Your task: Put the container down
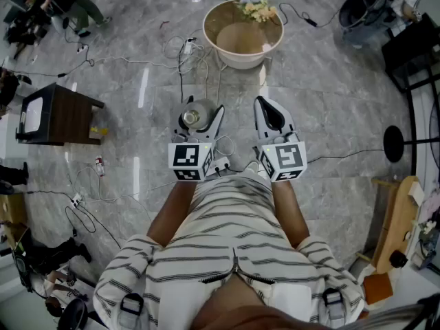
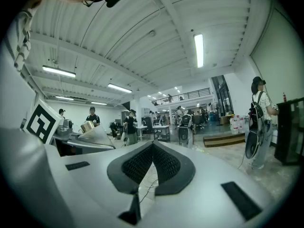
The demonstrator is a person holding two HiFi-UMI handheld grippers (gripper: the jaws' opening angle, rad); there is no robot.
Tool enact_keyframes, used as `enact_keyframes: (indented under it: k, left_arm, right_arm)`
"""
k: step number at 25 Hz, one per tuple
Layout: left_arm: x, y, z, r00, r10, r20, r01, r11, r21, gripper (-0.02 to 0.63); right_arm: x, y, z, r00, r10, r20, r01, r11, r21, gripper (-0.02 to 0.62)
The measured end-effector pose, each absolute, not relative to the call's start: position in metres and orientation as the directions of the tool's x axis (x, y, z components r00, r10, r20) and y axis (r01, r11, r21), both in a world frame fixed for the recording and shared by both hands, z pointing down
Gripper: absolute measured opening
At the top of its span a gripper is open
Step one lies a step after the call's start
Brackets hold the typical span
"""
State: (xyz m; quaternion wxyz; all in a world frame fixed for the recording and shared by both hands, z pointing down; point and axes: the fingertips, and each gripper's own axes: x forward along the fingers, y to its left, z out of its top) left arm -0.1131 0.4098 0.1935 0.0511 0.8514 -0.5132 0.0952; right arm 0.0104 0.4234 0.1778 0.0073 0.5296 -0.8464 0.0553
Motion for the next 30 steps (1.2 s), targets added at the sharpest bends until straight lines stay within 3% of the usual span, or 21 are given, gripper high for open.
enact_keyframes:
  k: [8, 19, 30]
  left_arm:
    - [-0.074, 0.408, 0.195, 0.429, -0.882, 0.194, -0.899, -0.439, -0.009, 0.331]
    - [-0.056, 0.400, 0.218, 0.421, -0.869, 0.260, -0.901, -0.434, 0.007, 0.331]
    - [-0.045, 0.308, 0.235, 0.465, -0.850, 0.248, -0.882, -0.469, 0.049, 0.331]
  right_arm:
    - [0.050, 0.421, 0.181, -0.483, -0.874, 0.048, -0.874, 0.478, -0.083, 0.009]
    - [0.074, 0.405, 0.200, -0.485, -0.872, 0.068, -0.871, 0.475, -0.125, 0.009]
    - [0.070, 0.320, 0.212, -0.478, -0.874, 0.086, -0.876, 0.467, -0.123, 0.009]
